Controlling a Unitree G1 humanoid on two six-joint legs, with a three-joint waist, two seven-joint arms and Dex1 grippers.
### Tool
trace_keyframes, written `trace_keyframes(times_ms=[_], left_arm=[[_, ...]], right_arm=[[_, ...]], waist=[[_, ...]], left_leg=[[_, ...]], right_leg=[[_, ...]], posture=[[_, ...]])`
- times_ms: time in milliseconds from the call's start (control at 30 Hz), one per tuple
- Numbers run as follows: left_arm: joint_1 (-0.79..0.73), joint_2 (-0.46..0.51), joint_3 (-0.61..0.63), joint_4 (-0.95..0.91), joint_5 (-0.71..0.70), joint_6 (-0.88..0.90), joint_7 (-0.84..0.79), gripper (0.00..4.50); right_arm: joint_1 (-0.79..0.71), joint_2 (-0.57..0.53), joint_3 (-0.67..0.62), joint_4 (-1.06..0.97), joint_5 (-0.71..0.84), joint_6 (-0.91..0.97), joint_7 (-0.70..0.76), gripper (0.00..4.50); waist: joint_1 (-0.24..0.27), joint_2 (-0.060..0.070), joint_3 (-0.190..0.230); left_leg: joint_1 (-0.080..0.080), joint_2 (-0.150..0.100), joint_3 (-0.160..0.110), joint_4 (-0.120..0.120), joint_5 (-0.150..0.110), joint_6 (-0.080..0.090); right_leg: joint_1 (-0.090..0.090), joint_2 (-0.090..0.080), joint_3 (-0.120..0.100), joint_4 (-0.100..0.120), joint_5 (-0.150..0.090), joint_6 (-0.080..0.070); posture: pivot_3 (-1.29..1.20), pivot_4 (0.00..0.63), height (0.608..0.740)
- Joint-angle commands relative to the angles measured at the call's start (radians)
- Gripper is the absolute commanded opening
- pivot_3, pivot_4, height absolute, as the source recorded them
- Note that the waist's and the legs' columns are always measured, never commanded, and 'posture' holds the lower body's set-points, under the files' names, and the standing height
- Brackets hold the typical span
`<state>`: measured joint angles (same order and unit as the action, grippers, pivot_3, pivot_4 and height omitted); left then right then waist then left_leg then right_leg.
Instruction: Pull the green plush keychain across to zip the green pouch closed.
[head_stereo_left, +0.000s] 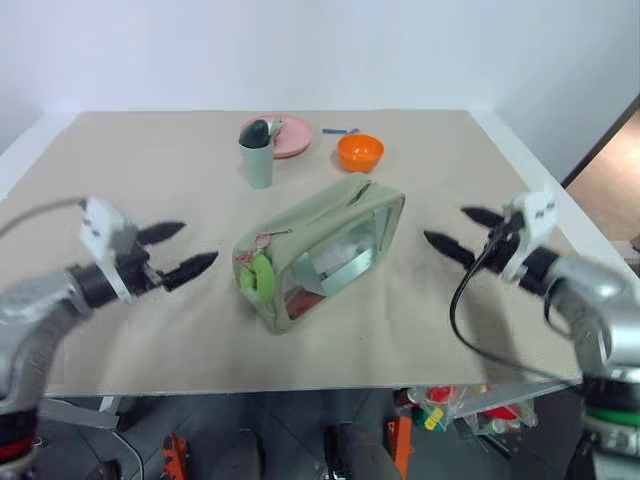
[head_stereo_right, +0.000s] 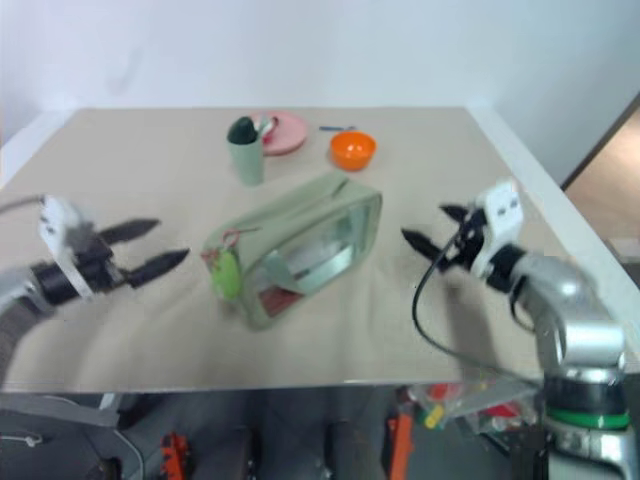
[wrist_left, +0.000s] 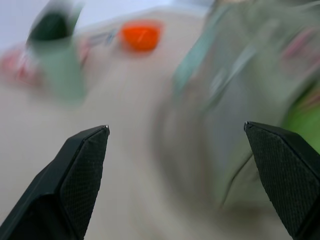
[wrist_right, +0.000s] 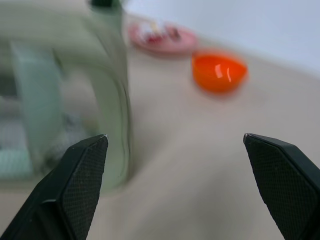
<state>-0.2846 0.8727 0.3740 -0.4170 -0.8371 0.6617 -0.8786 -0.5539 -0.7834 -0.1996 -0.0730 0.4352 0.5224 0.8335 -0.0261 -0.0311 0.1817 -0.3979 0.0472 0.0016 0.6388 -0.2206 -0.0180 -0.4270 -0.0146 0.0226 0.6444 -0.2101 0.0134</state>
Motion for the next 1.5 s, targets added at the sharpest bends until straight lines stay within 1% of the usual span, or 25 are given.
trace_keyframes(times_ms=[33, 67, 133, 233, 333, 567, 700, 933, 967, 1000, 1033, 1067, 1300, 1333, 1367, 1500], left_arm=[[-0.041, 0.065, -0.004, -0.097, -0.166, 0.101, -0.062, 4.48], [-0.051, 0.078, -0.021, -0.122, -0.197, 0.12, -0.073, 4.48], [-0.059, 0.082, -0.046, -0.148, -0.214, 0.13, -0.077, 4.48], [-0.062, 0.063, -0.076, -0.171, -0.197, 0.118, -0.051, 4.48], [-0.054, 0.049, -0.086, -0.188, -0.184, 0.109, -0.022, 4.48], [-0.041, 0.041, -0.081, -0.21, -0.179, 0.108, 0.038, 4.48], [-0.033, 0.047, -0.077, -0.213, -0.183, 0.109, 0.047, 4.48], [-0.071, 0.042, -0.107, -0.202, -0.183, 0.109, 0.047, 4.48], [-0.073, 0.042, -0.109, -0.201, -0.183, 0.11, 0.046, 4.5], [-0.077, 0.043, -0.112, -0.2, -0.182, 0.11, 0.045, 4.5], [-0.081, 0.044, -0.115, -0.198, -0.18, 0.11, 0.044, 4.5], [-0.085, 0.044, -0.118, -0.195, -0.178, 0.11, 0.044, 4.5], [-0.093, 0.029, -0.128, -0.175, -0.156, 0.105, 0.071, 4.5], [-0.09, 0.028, -0.129, -0.174, -0.146, 0.099, 0.071, 4.5], [-0.088, 0.026, -0.131, -0.171, -0.136, 0.093, 0.071, 4.5], [-0.089, 0.015, -0.137, -0.161, -0.109, 0.083, 0.064, 4.5]], right_arm=[[-0.184, -0.001, 0.114, 0.146, -0.046, -0.084, 0.142, 4.49], [-0.253, 0.015, 0.159, 0.206, -0.066, -0.111, 0.187, 4.49], [-0.324, 0.036, 0.212, 0.285, -0.091, -0.149, 0.249, 4.49], [-0.373, 0.054, 0.262, 0.373, -0.118, -0.2, 0.332, 4.49], [-0.402, 0.063, 0.281, 0.427, -0.132, -0.227, 0.386, 4.49], [-0.433, 0.069, 0.263, 0.468, -0.143, -0.236, 0.422, 4.49], [-0.447, 0.047, 0.245, 0.452, -0.121, -0.176, 0.458, 4.49], [-0.448, 0.097, 0.274, 0.519, -0.164, -0.254, 0.471, 4.49], [-0.448, 0.1, 0.277, 0.526, -0.168, -0.26, 0.478, 3.95], [-0.449, 0.104, 0.276, 0.533, -0.169, -0.263, 0.483, 3.67], [-0.45, 0.109, 0.273, 0.54, -0.169, -0.267, 0.487, 3.24], [-0.451, 0.112, 0.271, 0.546, -0.169, -0.268, 0.49, 3.01], [-0.426, 0.113, 0.257, 0.517, -0.151, -0.258, 0.509, 0.48], [-0.42, 0.111, 0.255, 0.502, -0.146, -0.248, 0.512, 0.18], [-0.413, 0.108, 0.251, 0.486, -0.14, -0.239, 0.514, 0.04], [-0.382, 0.095, 0.232, 0.4, -0.12, -0.201, 0.501, 0.04]], waist=[[-0.011, 0.0, 0.0], [-0.012, 0.0, 0.0], [-0.017, 0.0, 0.001], [-0.016, 0.0, 0.001], [-0.014, 0.0, 0.001], [-0.01, 0.0, 0.001], [-0.009, 0.001, 0.001], [-0.01, 0.001, 0.001], [-0.01, 0.001, 0.001], [-0.009, 0.001, 0.001], [-0.008, 0.001, 0.001], [-0.009, 0.001, 0.001], [-0.01, 0.001, 0.001], [-0.01, 0.001, 0.001], [-0.01, 0.001, 0.001], [-0.01, 0.001, 0.001]], left_leg=[[0.001, 0.0, 0.001, 0.0, -0.001, 0.0], [0.001, 0.0, 0.001, -0.001, -0.001, 0.0], [0.001, 0.0, 0.0, -0.003, -0.001, 0.001], [-0.001, 0.001, -0.002, -0.003, -0.002, 0.003], [-0.003, 0.001, -0.003, -0.003, -0.003, 0.003], [-0.006, 0.001, -0.002, -0.002, -0.003, 0.002], [-0.007, 0.001, -0.002, -0.002, -0.002, 0.0], [-0.006, 0.001, -0.002, -0.001, -0.001, 0.0], [-0.007, 0.001, -0.002, -0.001, -0.001, -0.001], [-0.007, 0.001, -0.002, -0.001, -0.001, -0.001], [-0.007, 0.001, -0.002, -0.001, -0.001, -0.001], [-0.007, 0.001, -0.002, -0.001, -0.001, -0.001], [-0.007, 0.002, -0.002, -0.001, -0.001, -0.001], [-0.007, 0.002, -0.002, -0.001, -0.001, -0.001], [-0.007, 0.002, -0.002, -0.001, -0.001, -0.001], [-0.007, 0.002, -0.002, -0.001, -0.001, -0.001]], right_leg=[[0.001, 0.0, 0.001, 0.0, 0.0, 0.001], [0.0, 0.0, 0.001, 0.0, -0.001, 0.002], [-0.001, 0.002, 0.002, 0.001, 0.0, 0.006], [-0.002, 0.003, 0.0, 0.002, -0.002, 0.005], [-0.003, 0.003, -0.001, 0.002, -0.003, 0.005], [-0.009, 0.003, 0.001, 0.004, -0.003, 0.005], [-0.01, 0.004, 0.001, 0.006, -0.002, 0.004], [-0.01, 0.004, 0.001, 0.006, -0.001, 0.004], [-0.01, 0.004, 0.001, 0.007, -0.001, 0.004], [-0.01, 0.004, 0.001, 0.007, -0.001, 0.004], [-0.01, 0.004, 0.001, 0.007, -0.001, 0.004], [-0.01, 0.004, 0.001, 0.007, -0.001, 0.004], [-0.01, 0.005, 0.001, 0.007, -0.001, 0.004], [-0.01, 0.005, 0.001, 0.007, 0.0, 0.004], [-0.01, 0.005, 0.002, 0.007, 0.0, 0.004], [-0.01, 0.005, 0.001, 0.007, 0.0, 0.004]], posture=[[0.0, 0.15, 0.74], [0.0, 0.15, 0.74], [0.0, 0.15, 0.74], [0.0, 0.15, 0.74], [0.0, 0.15, 0.74], [0.0, 0.15, 0.74], [0.0, 0.15, 0.74], [0.0, 0.15, 0.74], [0.0, 0.15, 0.74], [0.0, 0.15, 0.74], [0.0, 0.15, 0.74], [0.0, 0.15, 0.74], [0.0, 0.15, 0.74], [0.0, 0.15, 0.74], [0.0, 0.15, 0.74], [0.0, 0.15, 0.74]])
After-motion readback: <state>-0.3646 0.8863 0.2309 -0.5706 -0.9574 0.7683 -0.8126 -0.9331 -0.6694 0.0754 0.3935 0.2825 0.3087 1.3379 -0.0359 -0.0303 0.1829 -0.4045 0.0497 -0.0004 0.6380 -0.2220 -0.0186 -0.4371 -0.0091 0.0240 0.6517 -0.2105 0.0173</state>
